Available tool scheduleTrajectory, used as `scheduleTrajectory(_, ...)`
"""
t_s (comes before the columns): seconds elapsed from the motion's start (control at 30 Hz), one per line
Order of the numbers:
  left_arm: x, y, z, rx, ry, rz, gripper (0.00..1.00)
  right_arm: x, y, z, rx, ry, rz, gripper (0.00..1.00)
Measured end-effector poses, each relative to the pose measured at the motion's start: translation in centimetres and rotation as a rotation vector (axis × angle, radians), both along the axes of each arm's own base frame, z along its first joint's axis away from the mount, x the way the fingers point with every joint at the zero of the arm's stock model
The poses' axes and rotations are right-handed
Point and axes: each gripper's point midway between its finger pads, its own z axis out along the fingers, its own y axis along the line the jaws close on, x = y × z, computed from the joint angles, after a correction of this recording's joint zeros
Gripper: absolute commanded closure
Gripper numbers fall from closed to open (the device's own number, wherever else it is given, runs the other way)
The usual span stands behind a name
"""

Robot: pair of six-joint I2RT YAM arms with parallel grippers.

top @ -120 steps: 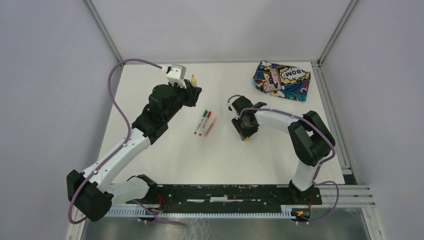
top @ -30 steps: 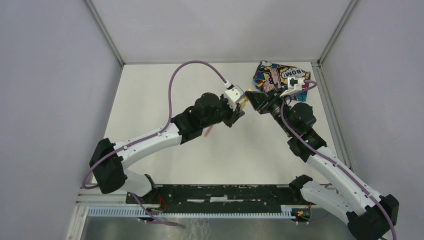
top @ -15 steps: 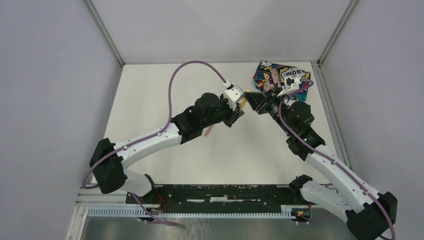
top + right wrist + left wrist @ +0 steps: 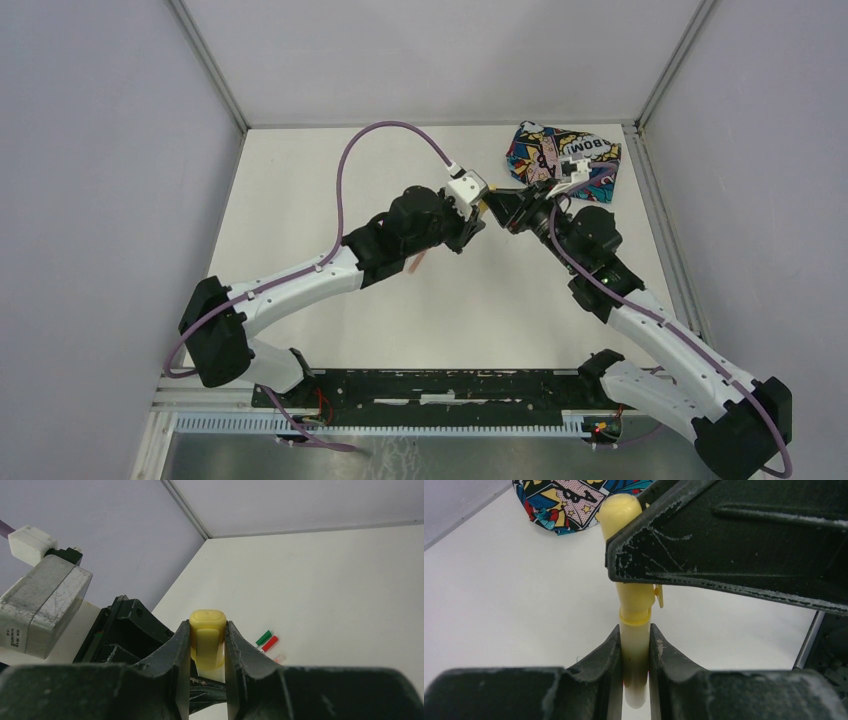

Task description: Insert the pens into the pen caps

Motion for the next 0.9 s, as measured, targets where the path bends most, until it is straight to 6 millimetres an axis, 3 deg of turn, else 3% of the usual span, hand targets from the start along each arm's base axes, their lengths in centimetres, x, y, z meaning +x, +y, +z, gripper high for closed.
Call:
scheduleTrajectory(0.4, 0.1, 1.0, -1.8, 0.057, 0.029, 0.035, 0.98, -0.3, 1.2, -2.1, -0.018, -0.030, -0.029, 0.91)
scheduleTrajectory(0.7, -0.4, 1.8, -3.7, 0.111, 0.066, 0.041, 0.98, -0.8, 1.8, -4.0, -0.020, -0.047, -0.032, 0.84)
scheduleTrajectory(0.9, -0.6, 2.3, -4.3, 0.117, 0.068, 0.047, 0.98, -1.2, 2.2, -4.7, -0.028, -0.051, -0.011, 0.91)
